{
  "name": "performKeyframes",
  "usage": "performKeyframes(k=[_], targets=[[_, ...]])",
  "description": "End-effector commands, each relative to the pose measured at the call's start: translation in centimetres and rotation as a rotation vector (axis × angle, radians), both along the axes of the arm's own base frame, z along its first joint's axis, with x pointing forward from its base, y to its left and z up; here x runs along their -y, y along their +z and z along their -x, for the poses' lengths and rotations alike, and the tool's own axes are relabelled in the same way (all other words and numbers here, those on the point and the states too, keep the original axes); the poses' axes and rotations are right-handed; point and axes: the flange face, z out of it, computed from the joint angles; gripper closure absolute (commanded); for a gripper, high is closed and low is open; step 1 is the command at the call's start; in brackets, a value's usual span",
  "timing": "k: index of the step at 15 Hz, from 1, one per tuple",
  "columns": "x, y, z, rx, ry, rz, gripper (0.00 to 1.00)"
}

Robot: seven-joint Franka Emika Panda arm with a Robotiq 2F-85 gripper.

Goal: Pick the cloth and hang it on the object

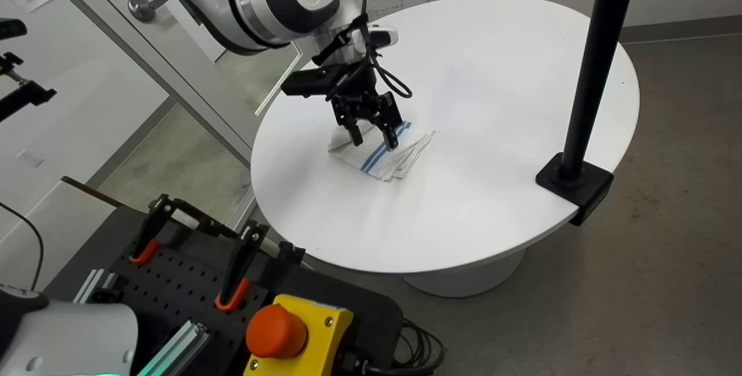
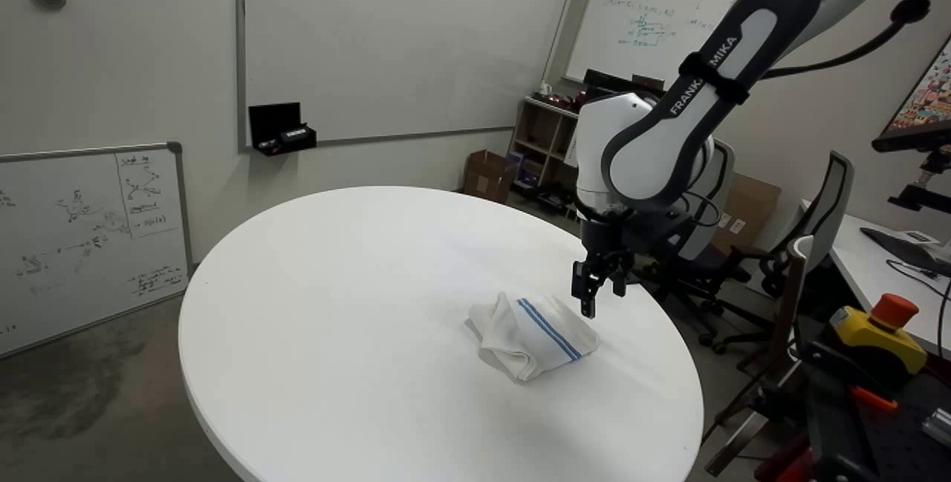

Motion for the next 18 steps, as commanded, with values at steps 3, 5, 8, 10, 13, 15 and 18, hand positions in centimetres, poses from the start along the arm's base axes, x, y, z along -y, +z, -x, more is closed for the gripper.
performKeyframes(k=[3,5,8,10,13,15,18], targets=[[1.6,-1.7,-1.0,-0.002,-0.077,0.018,0.0],[2.1,-2.0,-1.3,-0.01,-0.093,0.027,0.0],[2.3,-3.1,-1.3,-0.032,-0.1,0.027,0.0],[2.2,-3.7,-1.4,-0.042,-0.106,0.024,0.0],[2.3,-4.4,-1.5,-0.055,-0.111,0.023,0.13],[2.4,-4.7,-1.7,-0.059,-0.113,0.023,0.14],[2.0,-5.3,-2.2,-0.065,-0.109,0.019,0.08]])
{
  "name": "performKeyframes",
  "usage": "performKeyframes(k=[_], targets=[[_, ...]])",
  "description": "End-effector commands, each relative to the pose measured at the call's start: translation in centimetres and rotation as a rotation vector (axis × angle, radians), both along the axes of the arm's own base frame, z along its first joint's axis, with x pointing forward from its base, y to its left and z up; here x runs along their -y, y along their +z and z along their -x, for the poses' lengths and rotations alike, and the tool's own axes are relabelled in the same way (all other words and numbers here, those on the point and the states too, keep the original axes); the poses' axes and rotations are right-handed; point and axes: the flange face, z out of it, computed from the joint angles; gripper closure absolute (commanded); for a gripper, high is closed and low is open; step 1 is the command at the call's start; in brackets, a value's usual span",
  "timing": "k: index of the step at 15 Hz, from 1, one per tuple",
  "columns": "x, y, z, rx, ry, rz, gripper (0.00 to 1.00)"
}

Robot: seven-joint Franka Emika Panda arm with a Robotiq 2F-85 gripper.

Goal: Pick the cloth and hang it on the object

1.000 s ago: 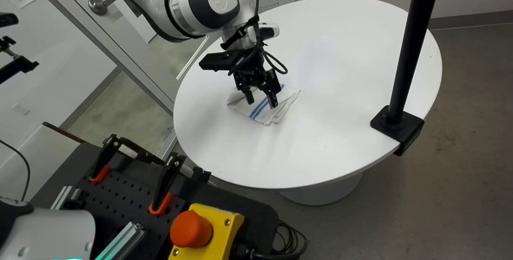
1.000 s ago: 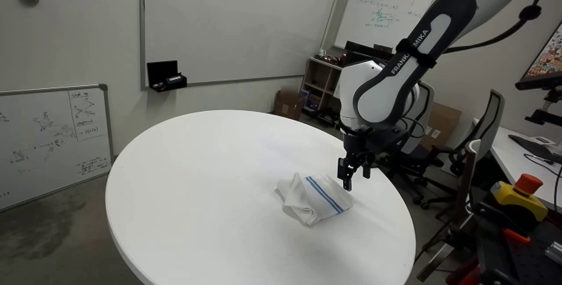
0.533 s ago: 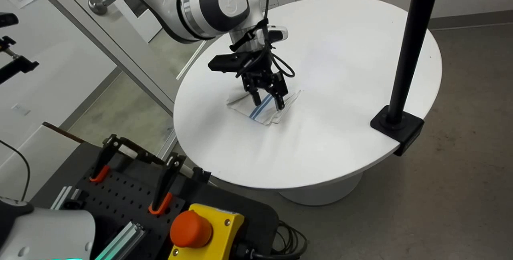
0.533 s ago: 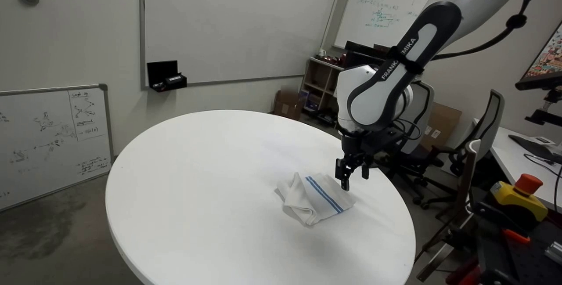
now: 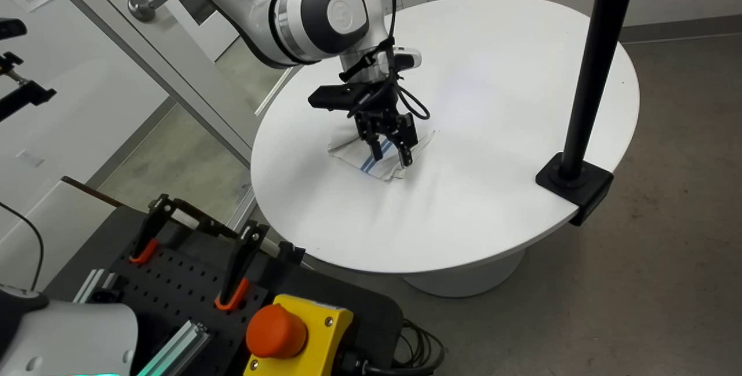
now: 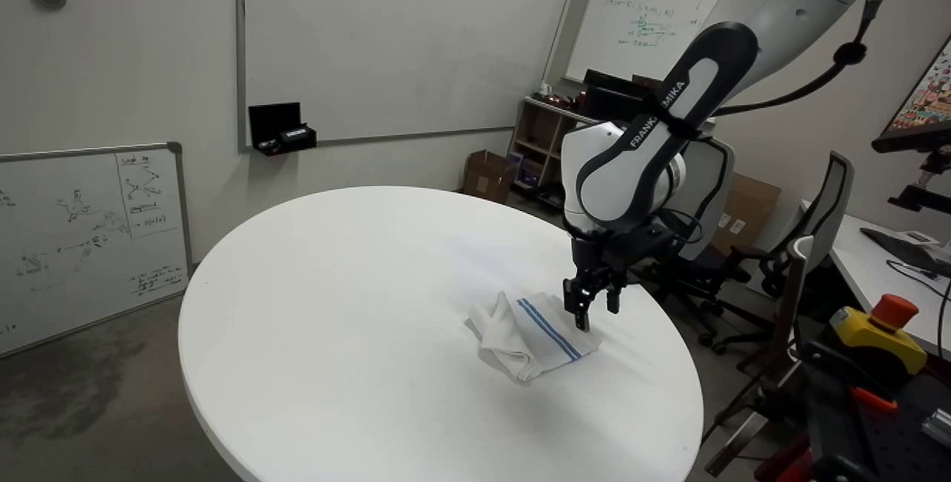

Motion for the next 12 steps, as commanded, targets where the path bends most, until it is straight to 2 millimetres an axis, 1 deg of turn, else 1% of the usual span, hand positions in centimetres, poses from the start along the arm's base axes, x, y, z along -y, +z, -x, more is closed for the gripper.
performKeyframes(k=[1,4,5,6,7,9,10,12], targets=[[-0.6,-1.0,-1.2,-0.012,-0.015,-0.002,0.07],[-1.4,-1.5,-1.7,-0.017,-0.001,-0.007,0.03],[-1.7,-1.7,-1.9,-0.017,0.002,-0.007,0.05],[-1.9,-1.9,-2.0,-0.02,0.005,-0.007,0.15],[-2.0,-2.2,-2.1,-0.023,0.006,-0.006,0.31],[-2.0,-2.3,-2.2,-0.027,0.005,-0.003,0.43],[-1.9,-2.3,-2.2,-0.028,0.003,-0.001,0.51],[-1.7,-2.3,-2.1,-0.027,-0.001,-0.002,0.65]])
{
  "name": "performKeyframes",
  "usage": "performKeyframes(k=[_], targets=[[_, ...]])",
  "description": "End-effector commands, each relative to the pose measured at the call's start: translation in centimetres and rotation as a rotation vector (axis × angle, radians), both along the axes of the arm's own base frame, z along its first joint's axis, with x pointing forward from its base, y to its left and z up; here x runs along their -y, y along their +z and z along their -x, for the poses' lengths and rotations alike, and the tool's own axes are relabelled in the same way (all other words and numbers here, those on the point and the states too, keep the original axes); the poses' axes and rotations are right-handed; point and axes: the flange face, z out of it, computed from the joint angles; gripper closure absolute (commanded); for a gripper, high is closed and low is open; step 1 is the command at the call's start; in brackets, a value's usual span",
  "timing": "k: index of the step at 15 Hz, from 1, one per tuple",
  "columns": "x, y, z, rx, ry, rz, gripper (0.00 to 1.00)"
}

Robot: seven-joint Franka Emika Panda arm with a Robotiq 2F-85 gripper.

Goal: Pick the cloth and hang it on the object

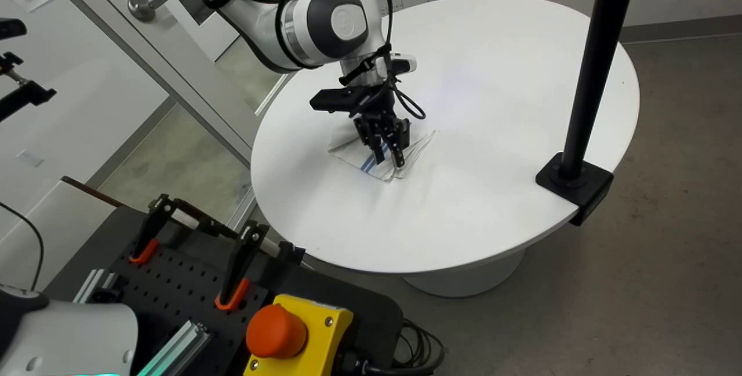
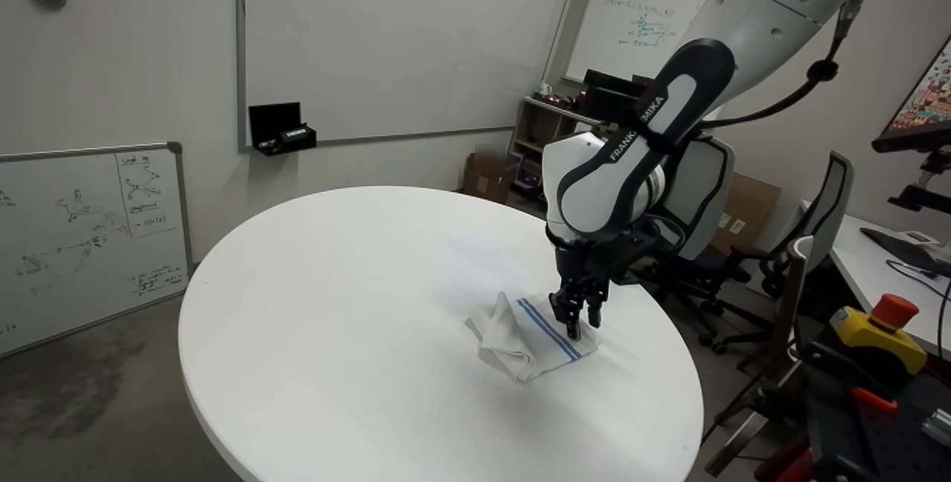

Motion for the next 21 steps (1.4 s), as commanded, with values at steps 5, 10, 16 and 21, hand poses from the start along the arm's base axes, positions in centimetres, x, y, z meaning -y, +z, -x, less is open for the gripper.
performKeyframes(k=[5,10,16,21], targets=[[0.6,0.1,-0.5,-0.008,-0.037,0.009,0.99],[0.7,0.7,-0.2,-0.009,-0.034,0.013,0.97],[1.0,3.6,0.1,0.002,-0.034,-0.003,0.98],[1.3,9.4,0.6,0.03,-0.016,-0.022,0.98]])
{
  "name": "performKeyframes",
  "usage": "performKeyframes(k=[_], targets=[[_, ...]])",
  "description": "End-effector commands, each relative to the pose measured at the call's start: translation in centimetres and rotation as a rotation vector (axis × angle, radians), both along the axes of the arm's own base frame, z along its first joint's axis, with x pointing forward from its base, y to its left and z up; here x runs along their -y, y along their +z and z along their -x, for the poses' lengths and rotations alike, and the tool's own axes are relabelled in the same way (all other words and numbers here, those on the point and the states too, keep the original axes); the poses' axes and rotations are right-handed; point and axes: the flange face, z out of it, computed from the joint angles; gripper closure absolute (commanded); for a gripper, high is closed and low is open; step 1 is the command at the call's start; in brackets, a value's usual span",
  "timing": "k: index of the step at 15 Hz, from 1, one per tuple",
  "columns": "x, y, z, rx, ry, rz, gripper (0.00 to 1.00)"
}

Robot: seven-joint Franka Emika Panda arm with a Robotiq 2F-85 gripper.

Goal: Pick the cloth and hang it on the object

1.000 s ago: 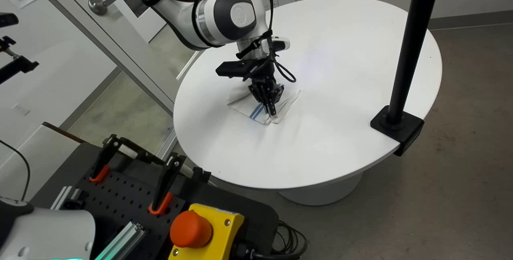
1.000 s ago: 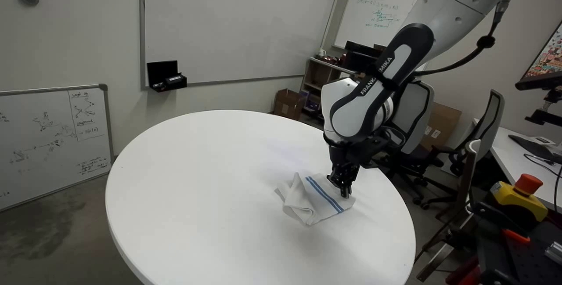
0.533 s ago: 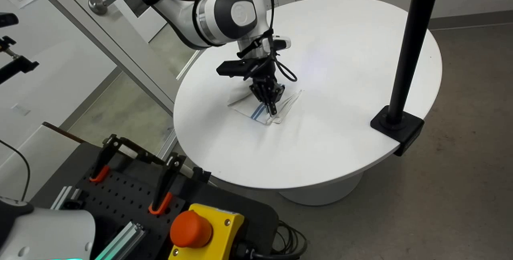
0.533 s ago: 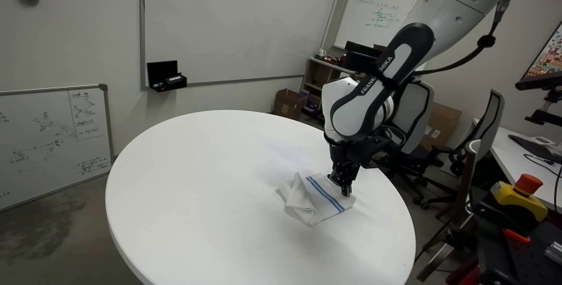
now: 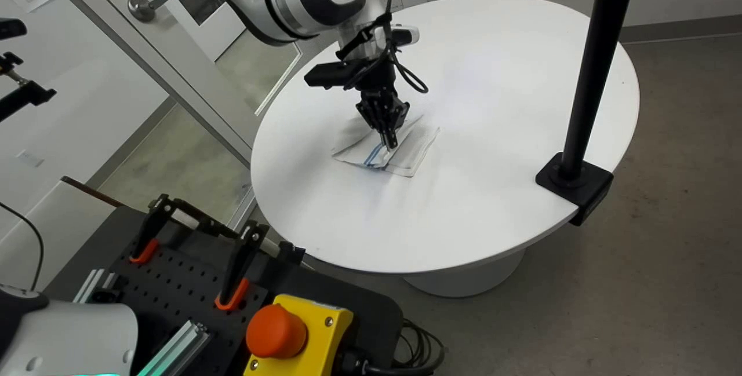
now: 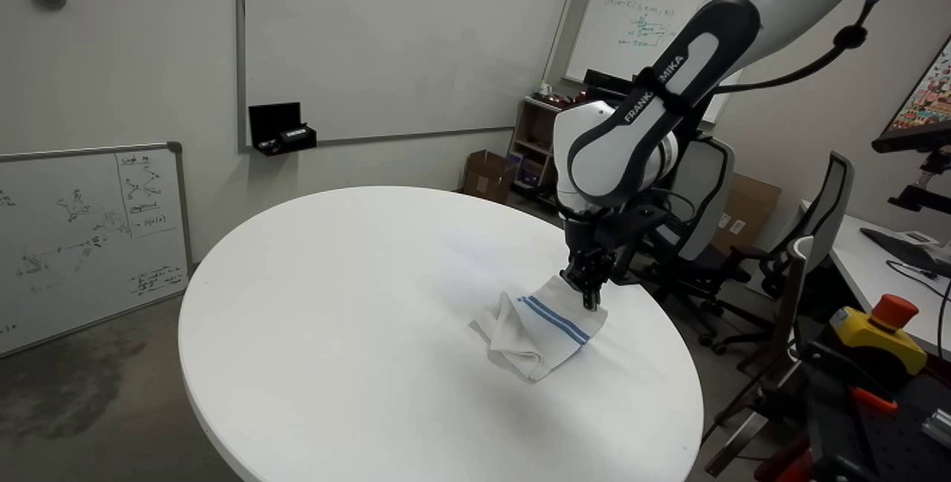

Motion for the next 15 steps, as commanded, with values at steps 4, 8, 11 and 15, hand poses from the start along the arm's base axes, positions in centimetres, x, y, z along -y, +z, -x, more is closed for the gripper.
performKeyframes(k=[4,8,11,15], targets=[[-0.5,10.3,2.7,0.032,0.063,-0.038,0.98],[-1.0,15.4,4.1,0.064,0.104,-0.034,0.98],[-0.9,19.0,4.5,0.092,0.104,-0.022,0.98],[-0.6,23.4,4.8,0.097,0.124,0.0,0.98]])
